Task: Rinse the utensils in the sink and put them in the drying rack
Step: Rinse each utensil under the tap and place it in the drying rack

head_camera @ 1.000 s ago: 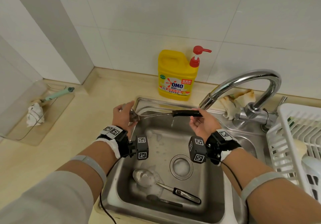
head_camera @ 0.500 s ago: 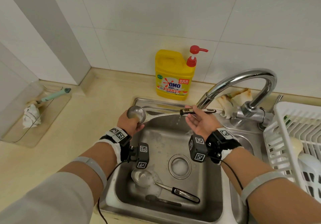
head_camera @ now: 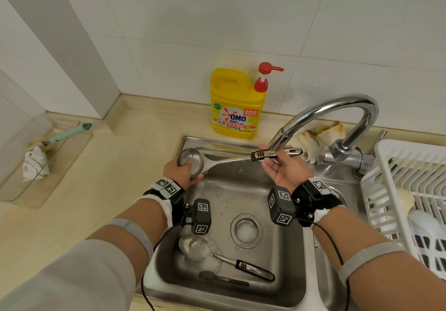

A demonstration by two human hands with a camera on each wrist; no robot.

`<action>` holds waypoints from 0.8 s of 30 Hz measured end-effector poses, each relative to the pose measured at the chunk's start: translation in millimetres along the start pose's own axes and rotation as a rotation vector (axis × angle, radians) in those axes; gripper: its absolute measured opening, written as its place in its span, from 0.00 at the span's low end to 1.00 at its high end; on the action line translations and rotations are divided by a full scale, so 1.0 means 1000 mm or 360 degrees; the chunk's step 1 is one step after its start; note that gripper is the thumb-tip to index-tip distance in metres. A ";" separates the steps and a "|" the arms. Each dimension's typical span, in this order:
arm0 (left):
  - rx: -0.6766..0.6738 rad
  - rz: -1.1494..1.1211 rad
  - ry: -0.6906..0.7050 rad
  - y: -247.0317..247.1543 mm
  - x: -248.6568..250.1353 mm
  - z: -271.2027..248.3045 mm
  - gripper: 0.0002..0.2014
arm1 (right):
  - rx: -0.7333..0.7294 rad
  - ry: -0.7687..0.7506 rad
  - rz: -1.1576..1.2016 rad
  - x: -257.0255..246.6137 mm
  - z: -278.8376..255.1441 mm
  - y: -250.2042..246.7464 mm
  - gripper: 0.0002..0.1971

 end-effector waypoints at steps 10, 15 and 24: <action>-0.0398 0.0081 -0.0049 0.052 0.010 -0.014 0.22 | 0.0297 -0.0208 0.0027 -0.034 -0.016 -0.027 0.07; -0.0570 0.0168 -0.0093 0.092 -0.001 -0.021 0.26 | 0.0378 -0.0296 0.0094 -0.063 -0.035 -0.053 0.07; -0.0849 0.0359 -0.0105 0.159 -0.013 -0.047 0.12 | 0.0328 -0.0501 0.0177 -0.106 -0.070 -0.083 0.07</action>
Point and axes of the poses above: each hand's wrist, its own z-axis towards the middle knuckle, its own y-axis out of the palm, x = y × z, the point moved 4 cm from there along z, towards the middle knuckle, and after that the axes turned 4 degrees about z, right-handed, at the moved point
